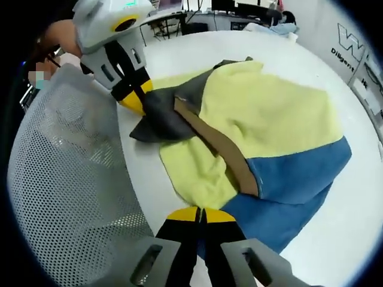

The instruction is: Fold the garment on the visible template until the final outline fits inside the template.

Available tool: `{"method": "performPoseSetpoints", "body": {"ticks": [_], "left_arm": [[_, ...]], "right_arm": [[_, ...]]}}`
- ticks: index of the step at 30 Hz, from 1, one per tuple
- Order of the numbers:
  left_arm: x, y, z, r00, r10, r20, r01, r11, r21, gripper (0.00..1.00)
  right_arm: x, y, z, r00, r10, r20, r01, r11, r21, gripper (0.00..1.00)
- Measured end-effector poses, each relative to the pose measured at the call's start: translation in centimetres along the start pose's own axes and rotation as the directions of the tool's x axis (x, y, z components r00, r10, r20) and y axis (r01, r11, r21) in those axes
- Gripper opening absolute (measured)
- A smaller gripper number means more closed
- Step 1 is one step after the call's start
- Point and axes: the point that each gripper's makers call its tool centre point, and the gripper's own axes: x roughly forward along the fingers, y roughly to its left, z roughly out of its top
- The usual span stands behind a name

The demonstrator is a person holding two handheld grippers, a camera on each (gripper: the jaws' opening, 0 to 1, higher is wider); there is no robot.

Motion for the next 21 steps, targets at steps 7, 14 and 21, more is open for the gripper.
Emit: {"method": "performPoseSetpoints", "body": {"ticks": [7,14,21], "left_arm": [[-0.3,0.4,0.5,0.997,0.013,0.082,-0.023,0.992,0.123,0.04],[-2.1,1.4,3.5,0.965,0.037,0.259,-0.07,0.99,0.12,0.27],[-2.6,2.3,5.2,0.954,0.055,0.296,-0.1,0.985,0.139,0.28]], "right_arm": [[-0.2,0.0,0.2,0.996,0.015,0.086,-0.02,0.998,0.053,0.0],[-1.5,-0.1,1.2,0.983,0.0,0.182,-0.019,0.994,0.107,0.21],[-2.6,-2.4,2.4,0.965,-0.074,0.253,0.059,0.996,0.067,0.29]]}}
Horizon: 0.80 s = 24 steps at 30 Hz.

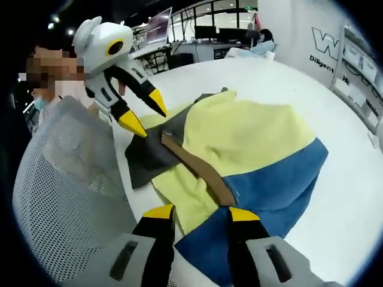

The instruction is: Fold the garment on the visible template until the final outline fits inside the template.

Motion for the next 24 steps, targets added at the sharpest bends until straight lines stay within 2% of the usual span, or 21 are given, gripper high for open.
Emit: {"method": "performPoseSetpoints", "body": {"ticks": [9,14,20,24], "left_arm": [[1.4,-0.2,0.1,1.0,-0.01,-0.021,0.011,0.999,0.051,0.26],[2.1,-0.2,-0.5,0.999,-0.012,-0.049,0.017,0.996,0.09,0.25],[2.6,-0.1,-0.7,0.998,-0.018,-0.065,0.025,0.995,0.101,0.24],[2.9,0.1,-0.9,0.997,-0.016,-0.076,0.024,0.994,0.107,0.23]], "right_arm": [[0.5,-1.7,0.3,1.0,-0.026,0.006,0.026,0.999,-0.034,0.32],[0.2,-2.1,1.8,0.997,-0.026,0.071,0.03,0.998,-0.054,0.31],[0.3,-2.4,1.7,0.997,0.002,0.076,0.002,0.999,-0.047,0.31],[-0.1,-1.7,2.1,0.993,0.064,0.097,-0.06,0.997,-0.048,0.29]]}}
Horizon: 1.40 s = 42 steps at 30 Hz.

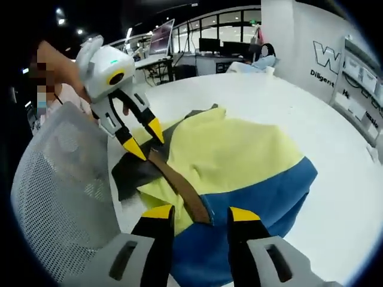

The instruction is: Fold the garment on the visible template until the final outline fits inside the template.

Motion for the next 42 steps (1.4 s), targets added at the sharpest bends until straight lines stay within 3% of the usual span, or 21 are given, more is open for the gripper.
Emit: {"method": "performPoseSetpoints", "body": {"ticks": [1,6,12,19,24,33,42], "left_arm": [[0.1,0.1,-0.1,1.0,0.001,-0.003,-0.001,1.0,-0.005,0.22],[0.2,0.3,-0.1,1.0,-0.001,-0.006,0.001,1.0,-0.014,0.19],[0.3,0.8,-0.2,1.0,0.009,-0.01,-0.009,1.0,-0.011,0.12],[0.4,1.0,-0.4,1.0,0.008,-0.018,-0.008,1.0,0.004,0.12],[0.5,1.1,-0.5,1.0,0.009,-0.012,-0.009,1.0,0.012,0.13],[0.6,1.6,-0.4,1.0,0.012,-0.012,-0.013,0.999,-0.037,0.06],[0.4,1.8,-0.2,1.0,0.012,-0.012,-0.013,0.997,-0.072,0.03]], "right_arm": [[-0.1,0.7,0.6,0.999,0.042,0.034,-0.042,0.999,-0.001,0.28],[-0.5,0.0,0.6,0.999,0.032,0.036,-0.032,0.999,-0.002,0.28],[0.6,-1.0,-0.6,1.0,0.012,-0.012,-0.013,1.0,-0.014,0.25],[2.0,-0.9,-2.3,0.997,0.024,-0.074,-0.029,0.998,-0.063,0.23],[2.3,-1.2,-2.8,0.996,0.012,-0.085,-0.02,0.995,-0.101,0.2],[2.4,-2.6,-2.6,0.994,-0.056,-0.098,0.045,0.993,-0.112,0.0],[1.4,-2.4,-1.8,0.995,-0.069,-0.072,0.062,0.993,-0.098,0.0]]}}
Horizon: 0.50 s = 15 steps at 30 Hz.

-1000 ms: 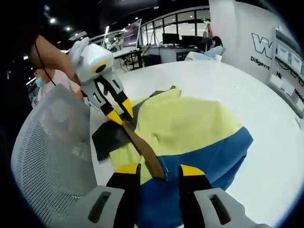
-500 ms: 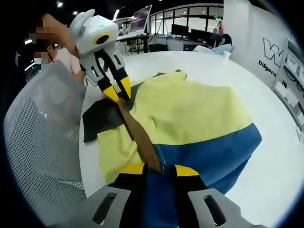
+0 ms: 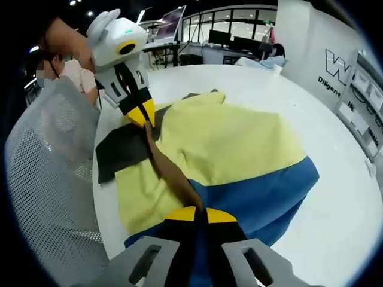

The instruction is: Fold the garment on the visible template until the final outline fits inside the template.

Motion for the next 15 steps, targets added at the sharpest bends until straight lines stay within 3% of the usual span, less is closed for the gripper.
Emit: {"method": "performPoseSetpoints", "body": {"ticks": [5,8,15], "left_arm": [[-0.8,0.0,0.3,1.0,0.001,0.023,-0.001,1.0,-0.03,0.03],[-1.0,0.2,0.3,0.999,-0.002,0.038,0.005,0.996,-0.088,0.03],[-0.6,0.9,-0.1,1.0,-0.01,0.012,0.012,0.99,-0.142,0.03]], "right_arm": [[-1.1,-0.1,1.3,0.999,-0.018,0.046,0.017,1.0,0.015,0.0],[-1.4,-0.1,1.8,0.997,-0.02,0.071,0.019,1.0,0.015,0.0],[0.0,0.4,0.7,0.999,-0.024,0.042,0.031,0.984,-0.174,0.01]]}}
